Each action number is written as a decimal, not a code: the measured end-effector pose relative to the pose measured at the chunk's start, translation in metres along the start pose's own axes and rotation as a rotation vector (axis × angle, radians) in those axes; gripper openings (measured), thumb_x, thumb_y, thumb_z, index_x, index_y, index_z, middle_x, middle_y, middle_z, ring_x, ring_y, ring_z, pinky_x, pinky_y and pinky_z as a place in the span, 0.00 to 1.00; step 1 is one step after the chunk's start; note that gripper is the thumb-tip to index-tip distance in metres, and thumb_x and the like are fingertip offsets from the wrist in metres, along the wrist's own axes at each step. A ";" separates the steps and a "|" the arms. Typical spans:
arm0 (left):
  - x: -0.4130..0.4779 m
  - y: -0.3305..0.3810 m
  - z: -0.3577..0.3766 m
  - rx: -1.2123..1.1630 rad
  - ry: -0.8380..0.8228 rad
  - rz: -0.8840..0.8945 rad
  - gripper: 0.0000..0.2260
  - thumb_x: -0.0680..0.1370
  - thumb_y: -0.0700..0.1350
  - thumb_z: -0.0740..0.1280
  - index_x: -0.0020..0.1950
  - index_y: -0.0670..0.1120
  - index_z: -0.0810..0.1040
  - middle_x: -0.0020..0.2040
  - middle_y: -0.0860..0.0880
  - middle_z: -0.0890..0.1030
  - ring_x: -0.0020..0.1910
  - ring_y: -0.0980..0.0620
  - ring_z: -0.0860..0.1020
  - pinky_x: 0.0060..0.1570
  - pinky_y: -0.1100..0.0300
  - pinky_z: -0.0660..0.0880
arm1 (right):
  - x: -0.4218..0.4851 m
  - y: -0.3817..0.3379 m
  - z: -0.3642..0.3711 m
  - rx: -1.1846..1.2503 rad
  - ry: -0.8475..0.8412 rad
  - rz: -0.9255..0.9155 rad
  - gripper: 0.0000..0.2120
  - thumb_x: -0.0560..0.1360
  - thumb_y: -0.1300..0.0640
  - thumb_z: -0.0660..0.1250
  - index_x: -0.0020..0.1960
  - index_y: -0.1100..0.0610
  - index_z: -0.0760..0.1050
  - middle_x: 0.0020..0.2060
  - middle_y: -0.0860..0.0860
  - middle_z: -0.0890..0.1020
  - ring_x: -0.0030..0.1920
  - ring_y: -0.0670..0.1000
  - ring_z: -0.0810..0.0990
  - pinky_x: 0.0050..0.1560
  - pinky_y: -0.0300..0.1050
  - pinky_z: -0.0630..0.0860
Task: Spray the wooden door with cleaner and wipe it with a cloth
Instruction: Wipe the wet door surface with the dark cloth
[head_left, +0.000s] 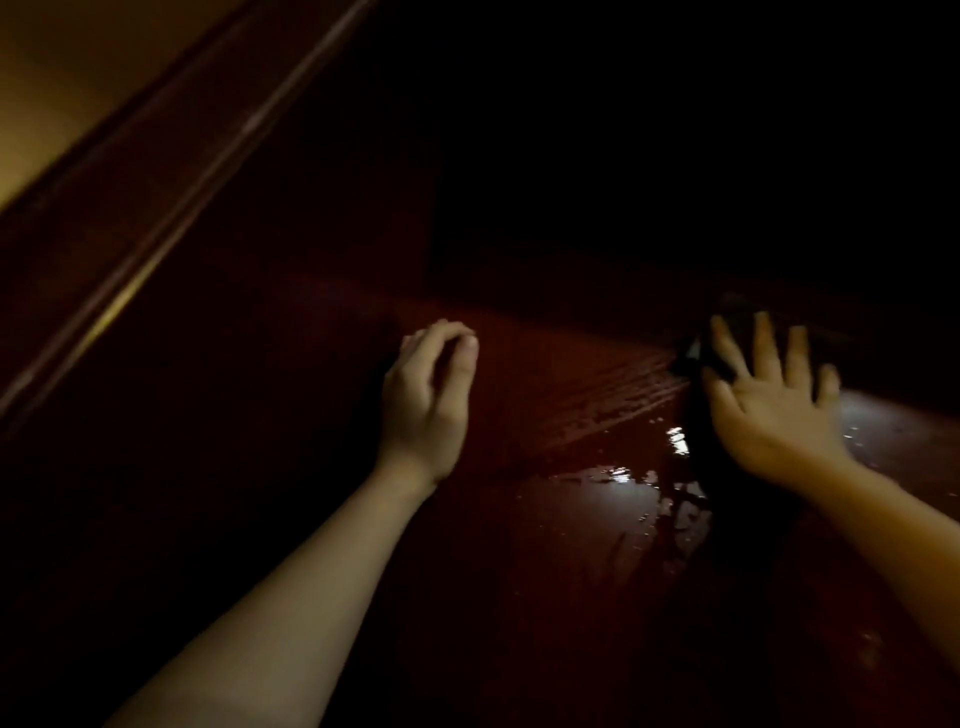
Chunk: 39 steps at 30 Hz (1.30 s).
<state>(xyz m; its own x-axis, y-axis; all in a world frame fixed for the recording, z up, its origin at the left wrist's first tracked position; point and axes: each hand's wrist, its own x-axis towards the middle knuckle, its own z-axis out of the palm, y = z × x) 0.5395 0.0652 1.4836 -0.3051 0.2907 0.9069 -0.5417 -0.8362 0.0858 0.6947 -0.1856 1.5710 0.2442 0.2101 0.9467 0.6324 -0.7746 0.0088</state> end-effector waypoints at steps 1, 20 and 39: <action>0.000 0.000 0.000 -0.025 -0.009 -0.022 0.25 0.77 0.65 0.56 0.62 0.52 0.80 0.63 0.53 0.80 0.66 0.56 0.75 0.66 0.61 0.70 | 0.003 -0.010 0.000 -0.006 0.004 0.021 0.31 0.81 0.38 0.38 0.82 0.40 0.36 0.82 0.52 0.35 0.81 0.58 0.32 0.79 0.66 0.37; 0.055 0.012 0.089 0.809 -0.314 0.231 0.37 0.77 0.69 0.32 0.83 0.59 0.53 0.86 0.50 0.50 0.85 0.53 0.44 0.82 0.43 0.37 | 0.061 0.028 -0.017 0.030 0.017 -0.015 0.27 0.86 0.41 0.43 0.81 0.36 0.36 0.82 0.47 0.35 0.81 0.54 0.32 0.79 0.60 0.33; 0.045 0.072 0.177 0.687 -0.524 0.237 0.35 0.79 0.65 0.35 0.84 0.58 0.53 0.86 0.51 0.47 0.85 0.51 0.43 0.81 0.38 0.36 | 0.035 0.129 -0.028 -0.016 0.000 0.014 0.28 0.87 0.43 0.44 0.82 0.40 0.35 0.81 0.45 0.34 0.81 0.51 0.32 0.79 0.56 0.33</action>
<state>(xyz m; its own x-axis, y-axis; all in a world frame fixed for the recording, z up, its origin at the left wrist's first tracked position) 0.6253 -0.0641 1.6034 0.1385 -0.0344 0.9898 0.1296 -0.9902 -0.0525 0.7641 -0.2951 1.6144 0.2525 0.1994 0.9468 0.6173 -0.7867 0.0011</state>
